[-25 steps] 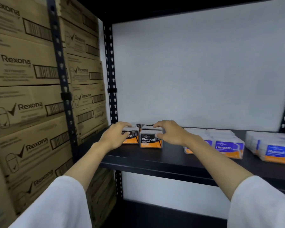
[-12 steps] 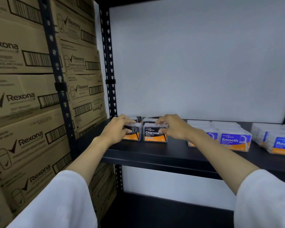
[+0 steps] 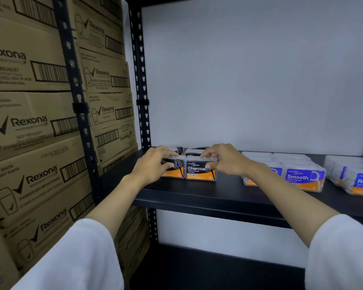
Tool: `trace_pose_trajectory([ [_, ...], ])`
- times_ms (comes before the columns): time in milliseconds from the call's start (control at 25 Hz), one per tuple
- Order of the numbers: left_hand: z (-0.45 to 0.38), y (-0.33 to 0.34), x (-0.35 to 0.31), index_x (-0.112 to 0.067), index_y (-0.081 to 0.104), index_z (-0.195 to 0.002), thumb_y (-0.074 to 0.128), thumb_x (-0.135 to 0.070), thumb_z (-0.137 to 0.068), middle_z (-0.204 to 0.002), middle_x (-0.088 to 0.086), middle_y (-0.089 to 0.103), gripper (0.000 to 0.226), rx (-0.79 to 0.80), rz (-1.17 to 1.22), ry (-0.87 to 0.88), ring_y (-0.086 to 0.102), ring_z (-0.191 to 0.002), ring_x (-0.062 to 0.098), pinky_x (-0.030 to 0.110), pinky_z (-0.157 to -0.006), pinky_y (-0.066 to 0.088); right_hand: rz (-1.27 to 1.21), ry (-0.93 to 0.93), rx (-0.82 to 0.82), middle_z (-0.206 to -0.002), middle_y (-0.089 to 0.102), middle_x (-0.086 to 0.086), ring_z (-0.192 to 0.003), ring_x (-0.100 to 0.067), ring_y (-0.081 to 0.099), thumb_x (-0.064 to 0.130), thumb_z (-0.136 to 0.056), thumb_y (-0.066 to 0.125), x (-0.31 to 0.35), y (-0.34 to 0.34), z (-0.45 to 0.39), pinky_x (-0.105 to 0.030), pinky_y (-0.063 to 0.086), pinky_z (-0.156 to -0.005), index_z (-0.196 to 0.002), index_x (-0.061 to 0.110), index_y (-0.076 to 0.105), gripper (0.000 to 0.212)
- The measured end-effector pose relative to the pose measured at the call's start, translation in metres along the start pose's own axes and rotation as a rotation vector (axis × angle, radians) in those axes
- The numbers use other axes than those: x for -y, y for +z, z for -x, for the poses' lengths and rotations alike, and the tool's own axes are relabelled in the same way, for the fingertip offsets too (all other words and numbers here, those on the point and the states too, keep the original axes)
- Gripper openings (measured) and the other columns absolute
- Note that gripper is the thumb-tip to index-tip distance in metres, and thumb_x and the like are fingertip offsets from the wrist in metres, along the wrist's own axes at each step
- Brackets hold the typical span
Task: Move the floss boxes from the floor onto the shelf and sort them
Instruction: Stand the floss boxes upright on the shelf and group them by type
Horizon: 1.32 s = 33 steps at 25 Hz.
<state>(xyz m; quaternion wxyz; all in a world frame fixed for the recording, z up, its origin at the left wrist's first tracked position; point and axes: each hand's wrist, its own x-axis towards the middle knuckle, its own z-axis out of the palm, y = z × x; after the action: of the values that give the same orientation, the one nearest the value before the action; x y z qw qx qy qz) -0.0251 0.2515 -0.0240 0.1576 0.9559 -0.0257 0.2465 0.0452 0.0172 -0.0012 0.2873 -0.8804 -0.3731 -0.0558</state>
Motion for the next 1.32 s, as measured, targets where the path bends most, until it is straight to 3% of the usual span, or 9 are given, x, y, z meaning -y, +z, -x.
trace_pose_trajectory([
  [240, -0.005, -0.002, 0.011, -0.032, 0.062, -0.123, 0.060, -0.038, -0.091, -0.125, -0.011, 0.059, 0.032, -0.056, 0.091, 0.051, 0.049, -0.118, 0.012, 0.038, -0.099, 0.038, -0.069, 0.017, -0.028, -0.110, 0.061, 0.004, -0.106, -0.012, 0.053, 0.025, -0.088, 0.065, -0.004, 0.000, -0.006, -0.023, 0.038, -0.086, -0.115, 0.020, 0.066, 0.027],
  [400, -0.019, -0.007, 0.022, -0.023, 0.064, -0.121, 0.056, -0.029, -0.095, -0.125, -0.004, 0.059, 0.027, -0.085, 0.218, -0.040, 0.051, -0.120, 0.013, 0.032, -0.101, 0.039, -0.126, 0.037, -0.100, -0.107, 0.065, 0.001, -0.104, -0.014, 0.057, 0.026, -0.092, 0.059, -0.008, -0.005, -0.023, -0.021, 0.038, -0.086, -0.111, 0.016, 0.067, 0.022],
  [560, -0.042, -0.008, 0.034, -0.023, 0.066, -0.115, 0.055, -0.025, -0.096, -0.127, -0.002, 0.059, 0.023, -0.040, 0.231, -0.107, 0.050, -0.121, 0.015, 0.033, -0.105, 0.037, -0.087, 0.065, -0.086, -0.110, 0.067, -0.003, -0.095, -0.010, 0.055, 0.025, -0.091, 0.062, -0.020, -0.015, -0.042, -0.021, 0.037, -0.084, -0.109, 0.015, 0.068, 0.022],
  [680, -0.054, -0.010, 0.036, -0.021, 0.069, -0.112, 0.057, -0.023, -0.095, -0.117, -0.004, 0.063, 0.021, 0.023, 0.280, -0.143, 0.052, -0.109, 0.011, 0.030, -0.098, 0.039, -0.096, 0.079, -0.034, -0.110, 0.068, -0.004, -0.100, -0.009, 0.055, 0.025, -0.088, 0.066, -0.028, -0.022, -0.052, -0.022, 0.037, -0.086, -0.108, 0.017, 0.070, 0.022],
  [800, -0.060, -0.011, 0.039, -0.019, 0.074, -0.103, 0.066, -0.022, -0.090, -0.105, -0.003, 0.070, 0.016, 0.080, 0.292, -0.149, 0.058, -0.103, 0.012, 0.029, -0.095, 0.041, -0.111, 0.085, 0.044, -0.106, 0.069, -0.002, -0.104, -0.011, 0.058, 0.021, -0.086, 0.069, -0.034, -0.025, -0.056, -0.017, 0.040, -0.079, -0.106, 0.018, 0.072, 0.021],
  [1000, -0.064, -0.011, 0.039, -0.021, 0.076, -0.095, 0.072, -0.016, -0.084, -0.102, 0.001, 0.073, 0.013, 0.088, 0.272, -0.184, 0.061, -0.099, 0.011, 0.026, -0.097, 0.042, -0.093, 0.075, 0.090, -0.106, 0.069, -0.001, -0.104, -0.013, 0.060, 0.017, -0.084, 0.071, -0.040, -0.020, -0.058, -0.021, 0.046, -0.084, -0.101, 0.021, 0.073, 0.017],
  [1160, -0.067, -0.014, 0.029, -0.024, 0.077, -0.092, 0.072, -0.021, -0.084, -0.098, -0.007, 0.074, 0.009, 0.207, 0.323, -0.150, 0.063, -0.103, 0.007, 0.032, -0.104, 0.044, -0.073, 0.060, 0.098, -0.108, 0.070, -0.004, -0.106, -0.015, 0.061, 0.014, -0.082, 0.072, -0.042, -0.020, -0.060, -0.022, 0.045, -0.087, -0.096, 0.022, 0.073, 0.016],
  [1320, -0.063, -0.017, 0.019, -0.023, 0.078, -0.094, 0.069, -0.033, -0.086, -0.103, -0.009, 0.073, 0.015, 0.232, 0.339, -0.128, 0.062, -0.106, 0.004, 0.029, -0.105, 0.041, -0.067, 0.062, 0.141, -0.110, 0.070, -0.004, -0.105, -0.014, 0.061, 0.011, -0.083, 0.071, -0.039, -0.026, -0.055, -0.025, 0.045, -0.090, -0.090, 0.026, 0.072, 0.016],
])
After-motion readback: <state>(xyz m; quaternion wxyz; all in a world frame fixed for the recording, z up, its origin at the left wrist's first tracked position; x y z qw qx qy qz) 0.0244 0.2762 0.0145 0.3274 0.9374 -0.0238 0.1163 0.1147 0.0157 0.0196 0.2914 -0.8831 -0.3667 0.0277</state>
